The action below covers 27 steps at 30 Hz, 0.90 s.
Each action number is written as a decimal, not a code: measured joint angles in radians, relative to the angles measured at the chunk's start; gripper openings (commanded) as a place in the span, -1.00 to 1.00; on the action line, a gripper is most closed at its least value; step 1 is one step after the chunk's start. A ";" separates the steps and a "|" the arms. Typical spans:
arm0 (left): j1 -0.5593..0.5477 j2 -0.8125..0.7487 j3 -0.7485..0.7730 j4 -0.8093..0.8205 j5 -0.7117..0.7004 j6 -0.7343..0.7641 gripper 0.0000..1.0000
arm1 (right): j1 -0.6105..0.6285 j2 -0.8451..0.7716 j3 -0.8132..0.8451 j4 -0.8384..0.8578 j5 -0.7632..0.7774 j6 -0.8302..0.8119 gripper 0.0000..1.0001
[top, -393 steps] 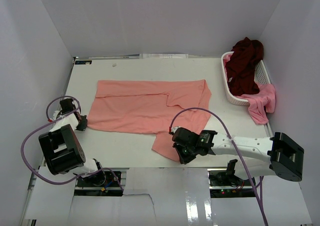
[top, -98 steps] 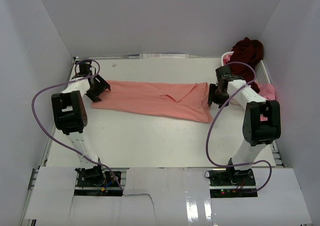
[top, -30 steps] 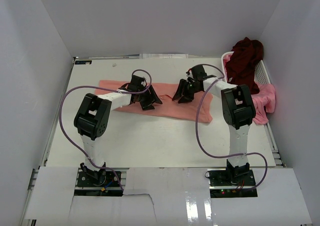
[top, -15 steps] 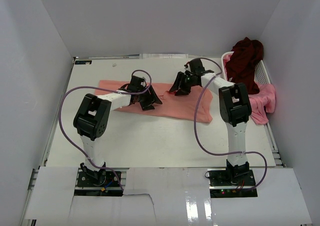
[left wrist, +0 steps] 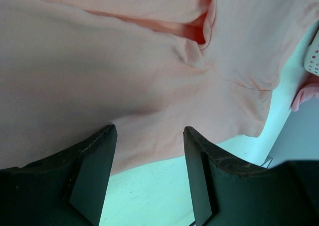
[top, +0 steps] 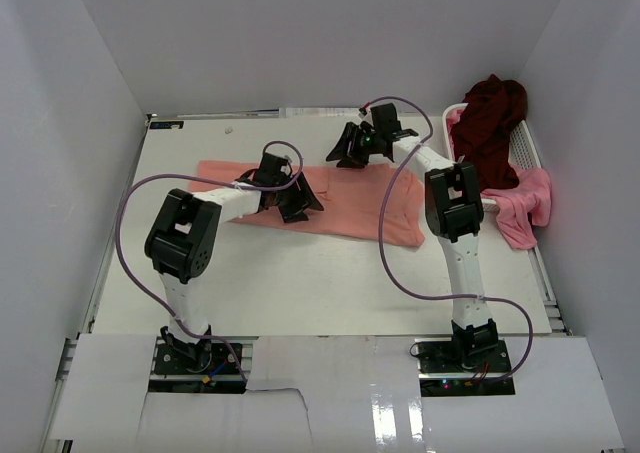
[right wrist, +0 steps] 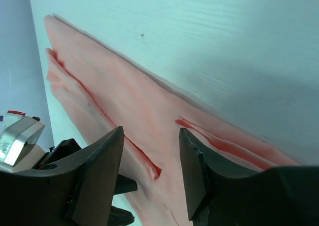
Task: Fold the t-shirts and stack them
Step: Fold the other side of the tshirt into a rectangle
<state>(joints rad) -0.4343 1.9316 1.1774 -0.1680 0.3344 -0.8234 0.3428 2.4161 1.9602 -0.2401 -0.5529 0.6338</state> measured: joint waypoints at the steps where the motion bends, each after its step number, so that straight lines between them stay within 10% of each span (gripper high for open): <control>1: 0.000 -0.002 0.000 -0.004 0.000 0.001 0.35 | -0.001 0.000 0.008 0.005 -0.003 -0.007 0.11; 15: 0.023 -0.092 0.298 -0.314 -0.224 0.238 0.58 | 0.015 -0.478 -0.446 -0.087 0.166 -0.238 0.15; 27: 0.407 0.074 0.351 -0.375 -0.197 0.379 0.57 | 0.084 -0.634 -0.782 -0.238 0.392 -0.307 0.13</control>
<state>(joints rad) -0.0269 2.0052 1.5284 -0.5430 0.1371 -0.4442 0.4271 1.7821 1.1786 -0.4786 -0.1612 0.3271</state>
